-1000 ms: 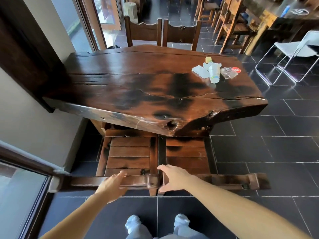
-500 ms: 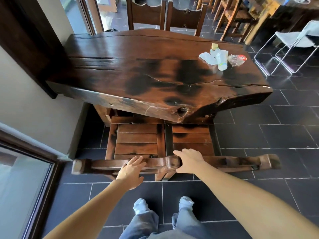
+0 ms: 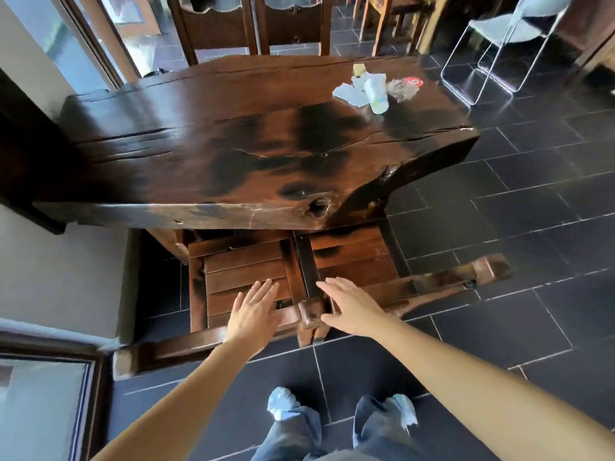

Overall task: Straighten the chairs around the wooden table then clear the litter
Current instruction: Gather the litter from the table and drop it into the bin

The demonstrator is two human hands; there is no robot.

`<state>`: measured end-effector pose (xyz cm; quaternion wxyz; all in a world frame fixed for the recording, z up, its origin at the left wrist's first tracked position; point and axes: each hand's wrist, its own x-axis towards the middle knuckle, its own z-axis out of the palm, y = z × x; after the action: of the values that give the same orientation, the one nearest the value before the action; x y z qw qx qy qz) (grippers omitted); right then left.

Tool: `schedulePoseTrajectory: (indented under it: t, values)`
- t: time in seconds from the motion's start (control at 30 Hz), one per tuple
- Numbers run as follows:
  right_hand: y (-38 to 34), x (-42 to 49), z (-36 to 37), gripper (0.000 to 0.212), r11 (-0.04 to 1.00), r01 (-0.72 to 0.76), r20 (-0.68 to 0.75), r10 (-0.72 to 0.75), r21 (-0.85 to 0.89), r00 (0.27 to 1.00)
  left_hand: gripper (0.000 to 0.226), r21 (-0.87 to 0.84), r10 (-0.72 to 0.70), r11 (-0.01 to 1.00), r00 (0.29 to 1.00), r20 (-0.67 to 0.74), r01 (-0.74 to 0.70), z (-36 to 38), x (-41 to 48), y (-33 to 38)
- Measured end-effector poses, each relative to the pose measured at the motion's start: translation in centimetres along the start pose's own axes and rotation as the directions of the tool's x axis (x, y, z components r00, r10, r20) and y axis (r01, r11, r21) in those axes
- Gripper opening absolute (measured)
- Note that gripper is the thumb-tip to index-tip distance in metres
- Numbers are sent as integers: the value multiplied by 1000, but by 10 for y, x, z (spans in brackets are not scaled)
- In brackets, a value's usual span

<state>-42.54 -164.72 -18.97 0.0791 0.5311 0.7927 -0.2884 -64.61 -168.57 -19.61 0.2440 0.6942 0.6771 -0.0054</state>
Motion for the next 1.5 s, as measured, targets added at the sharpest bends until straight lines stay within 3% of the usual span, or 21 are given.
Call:
schedulePoseTrajectory:
  t: [0.1,0.37,0.57,0.83,1.0,1.13,1.37,1.5]
  values:
    - [21,-17,-10,66,1000,15,-118,-17,-18,993,70,120,110,987,993,-42,-104,-11,7,42]
    - [141,-102,-57,65,981,-190,-433,186,34,882,69,104,441,897,883,-162,-429,-23,39,211]
    - [234,-186,-88,66,939,-323,-522,335,117,785,69,145,513,852,858,-42,-502,23,59,332]
    - [336,-270,-107,63,849,-455,-537,525,269,661,72,97,545,836,838,-31,-540,45,81,459]
    - [378,-278,-124,64,838,-457,-509,544,298,667,73,142,578,815,806,-129,-562,31,101,510]
    - [425,-270,-150,64,866,-448,-513,495,221,702,75,155,597,801,785,-164,-578,27,140,542]
    - [543,-215,-244,68,881,-468,-490,440,71,753,79,224,565,816,817,-114,-533,24,272,607]
    - [609,-191,-305,68,886,-463,-457,411,-4,789,78,229,592,800,793,-147,-555,2,349,662]
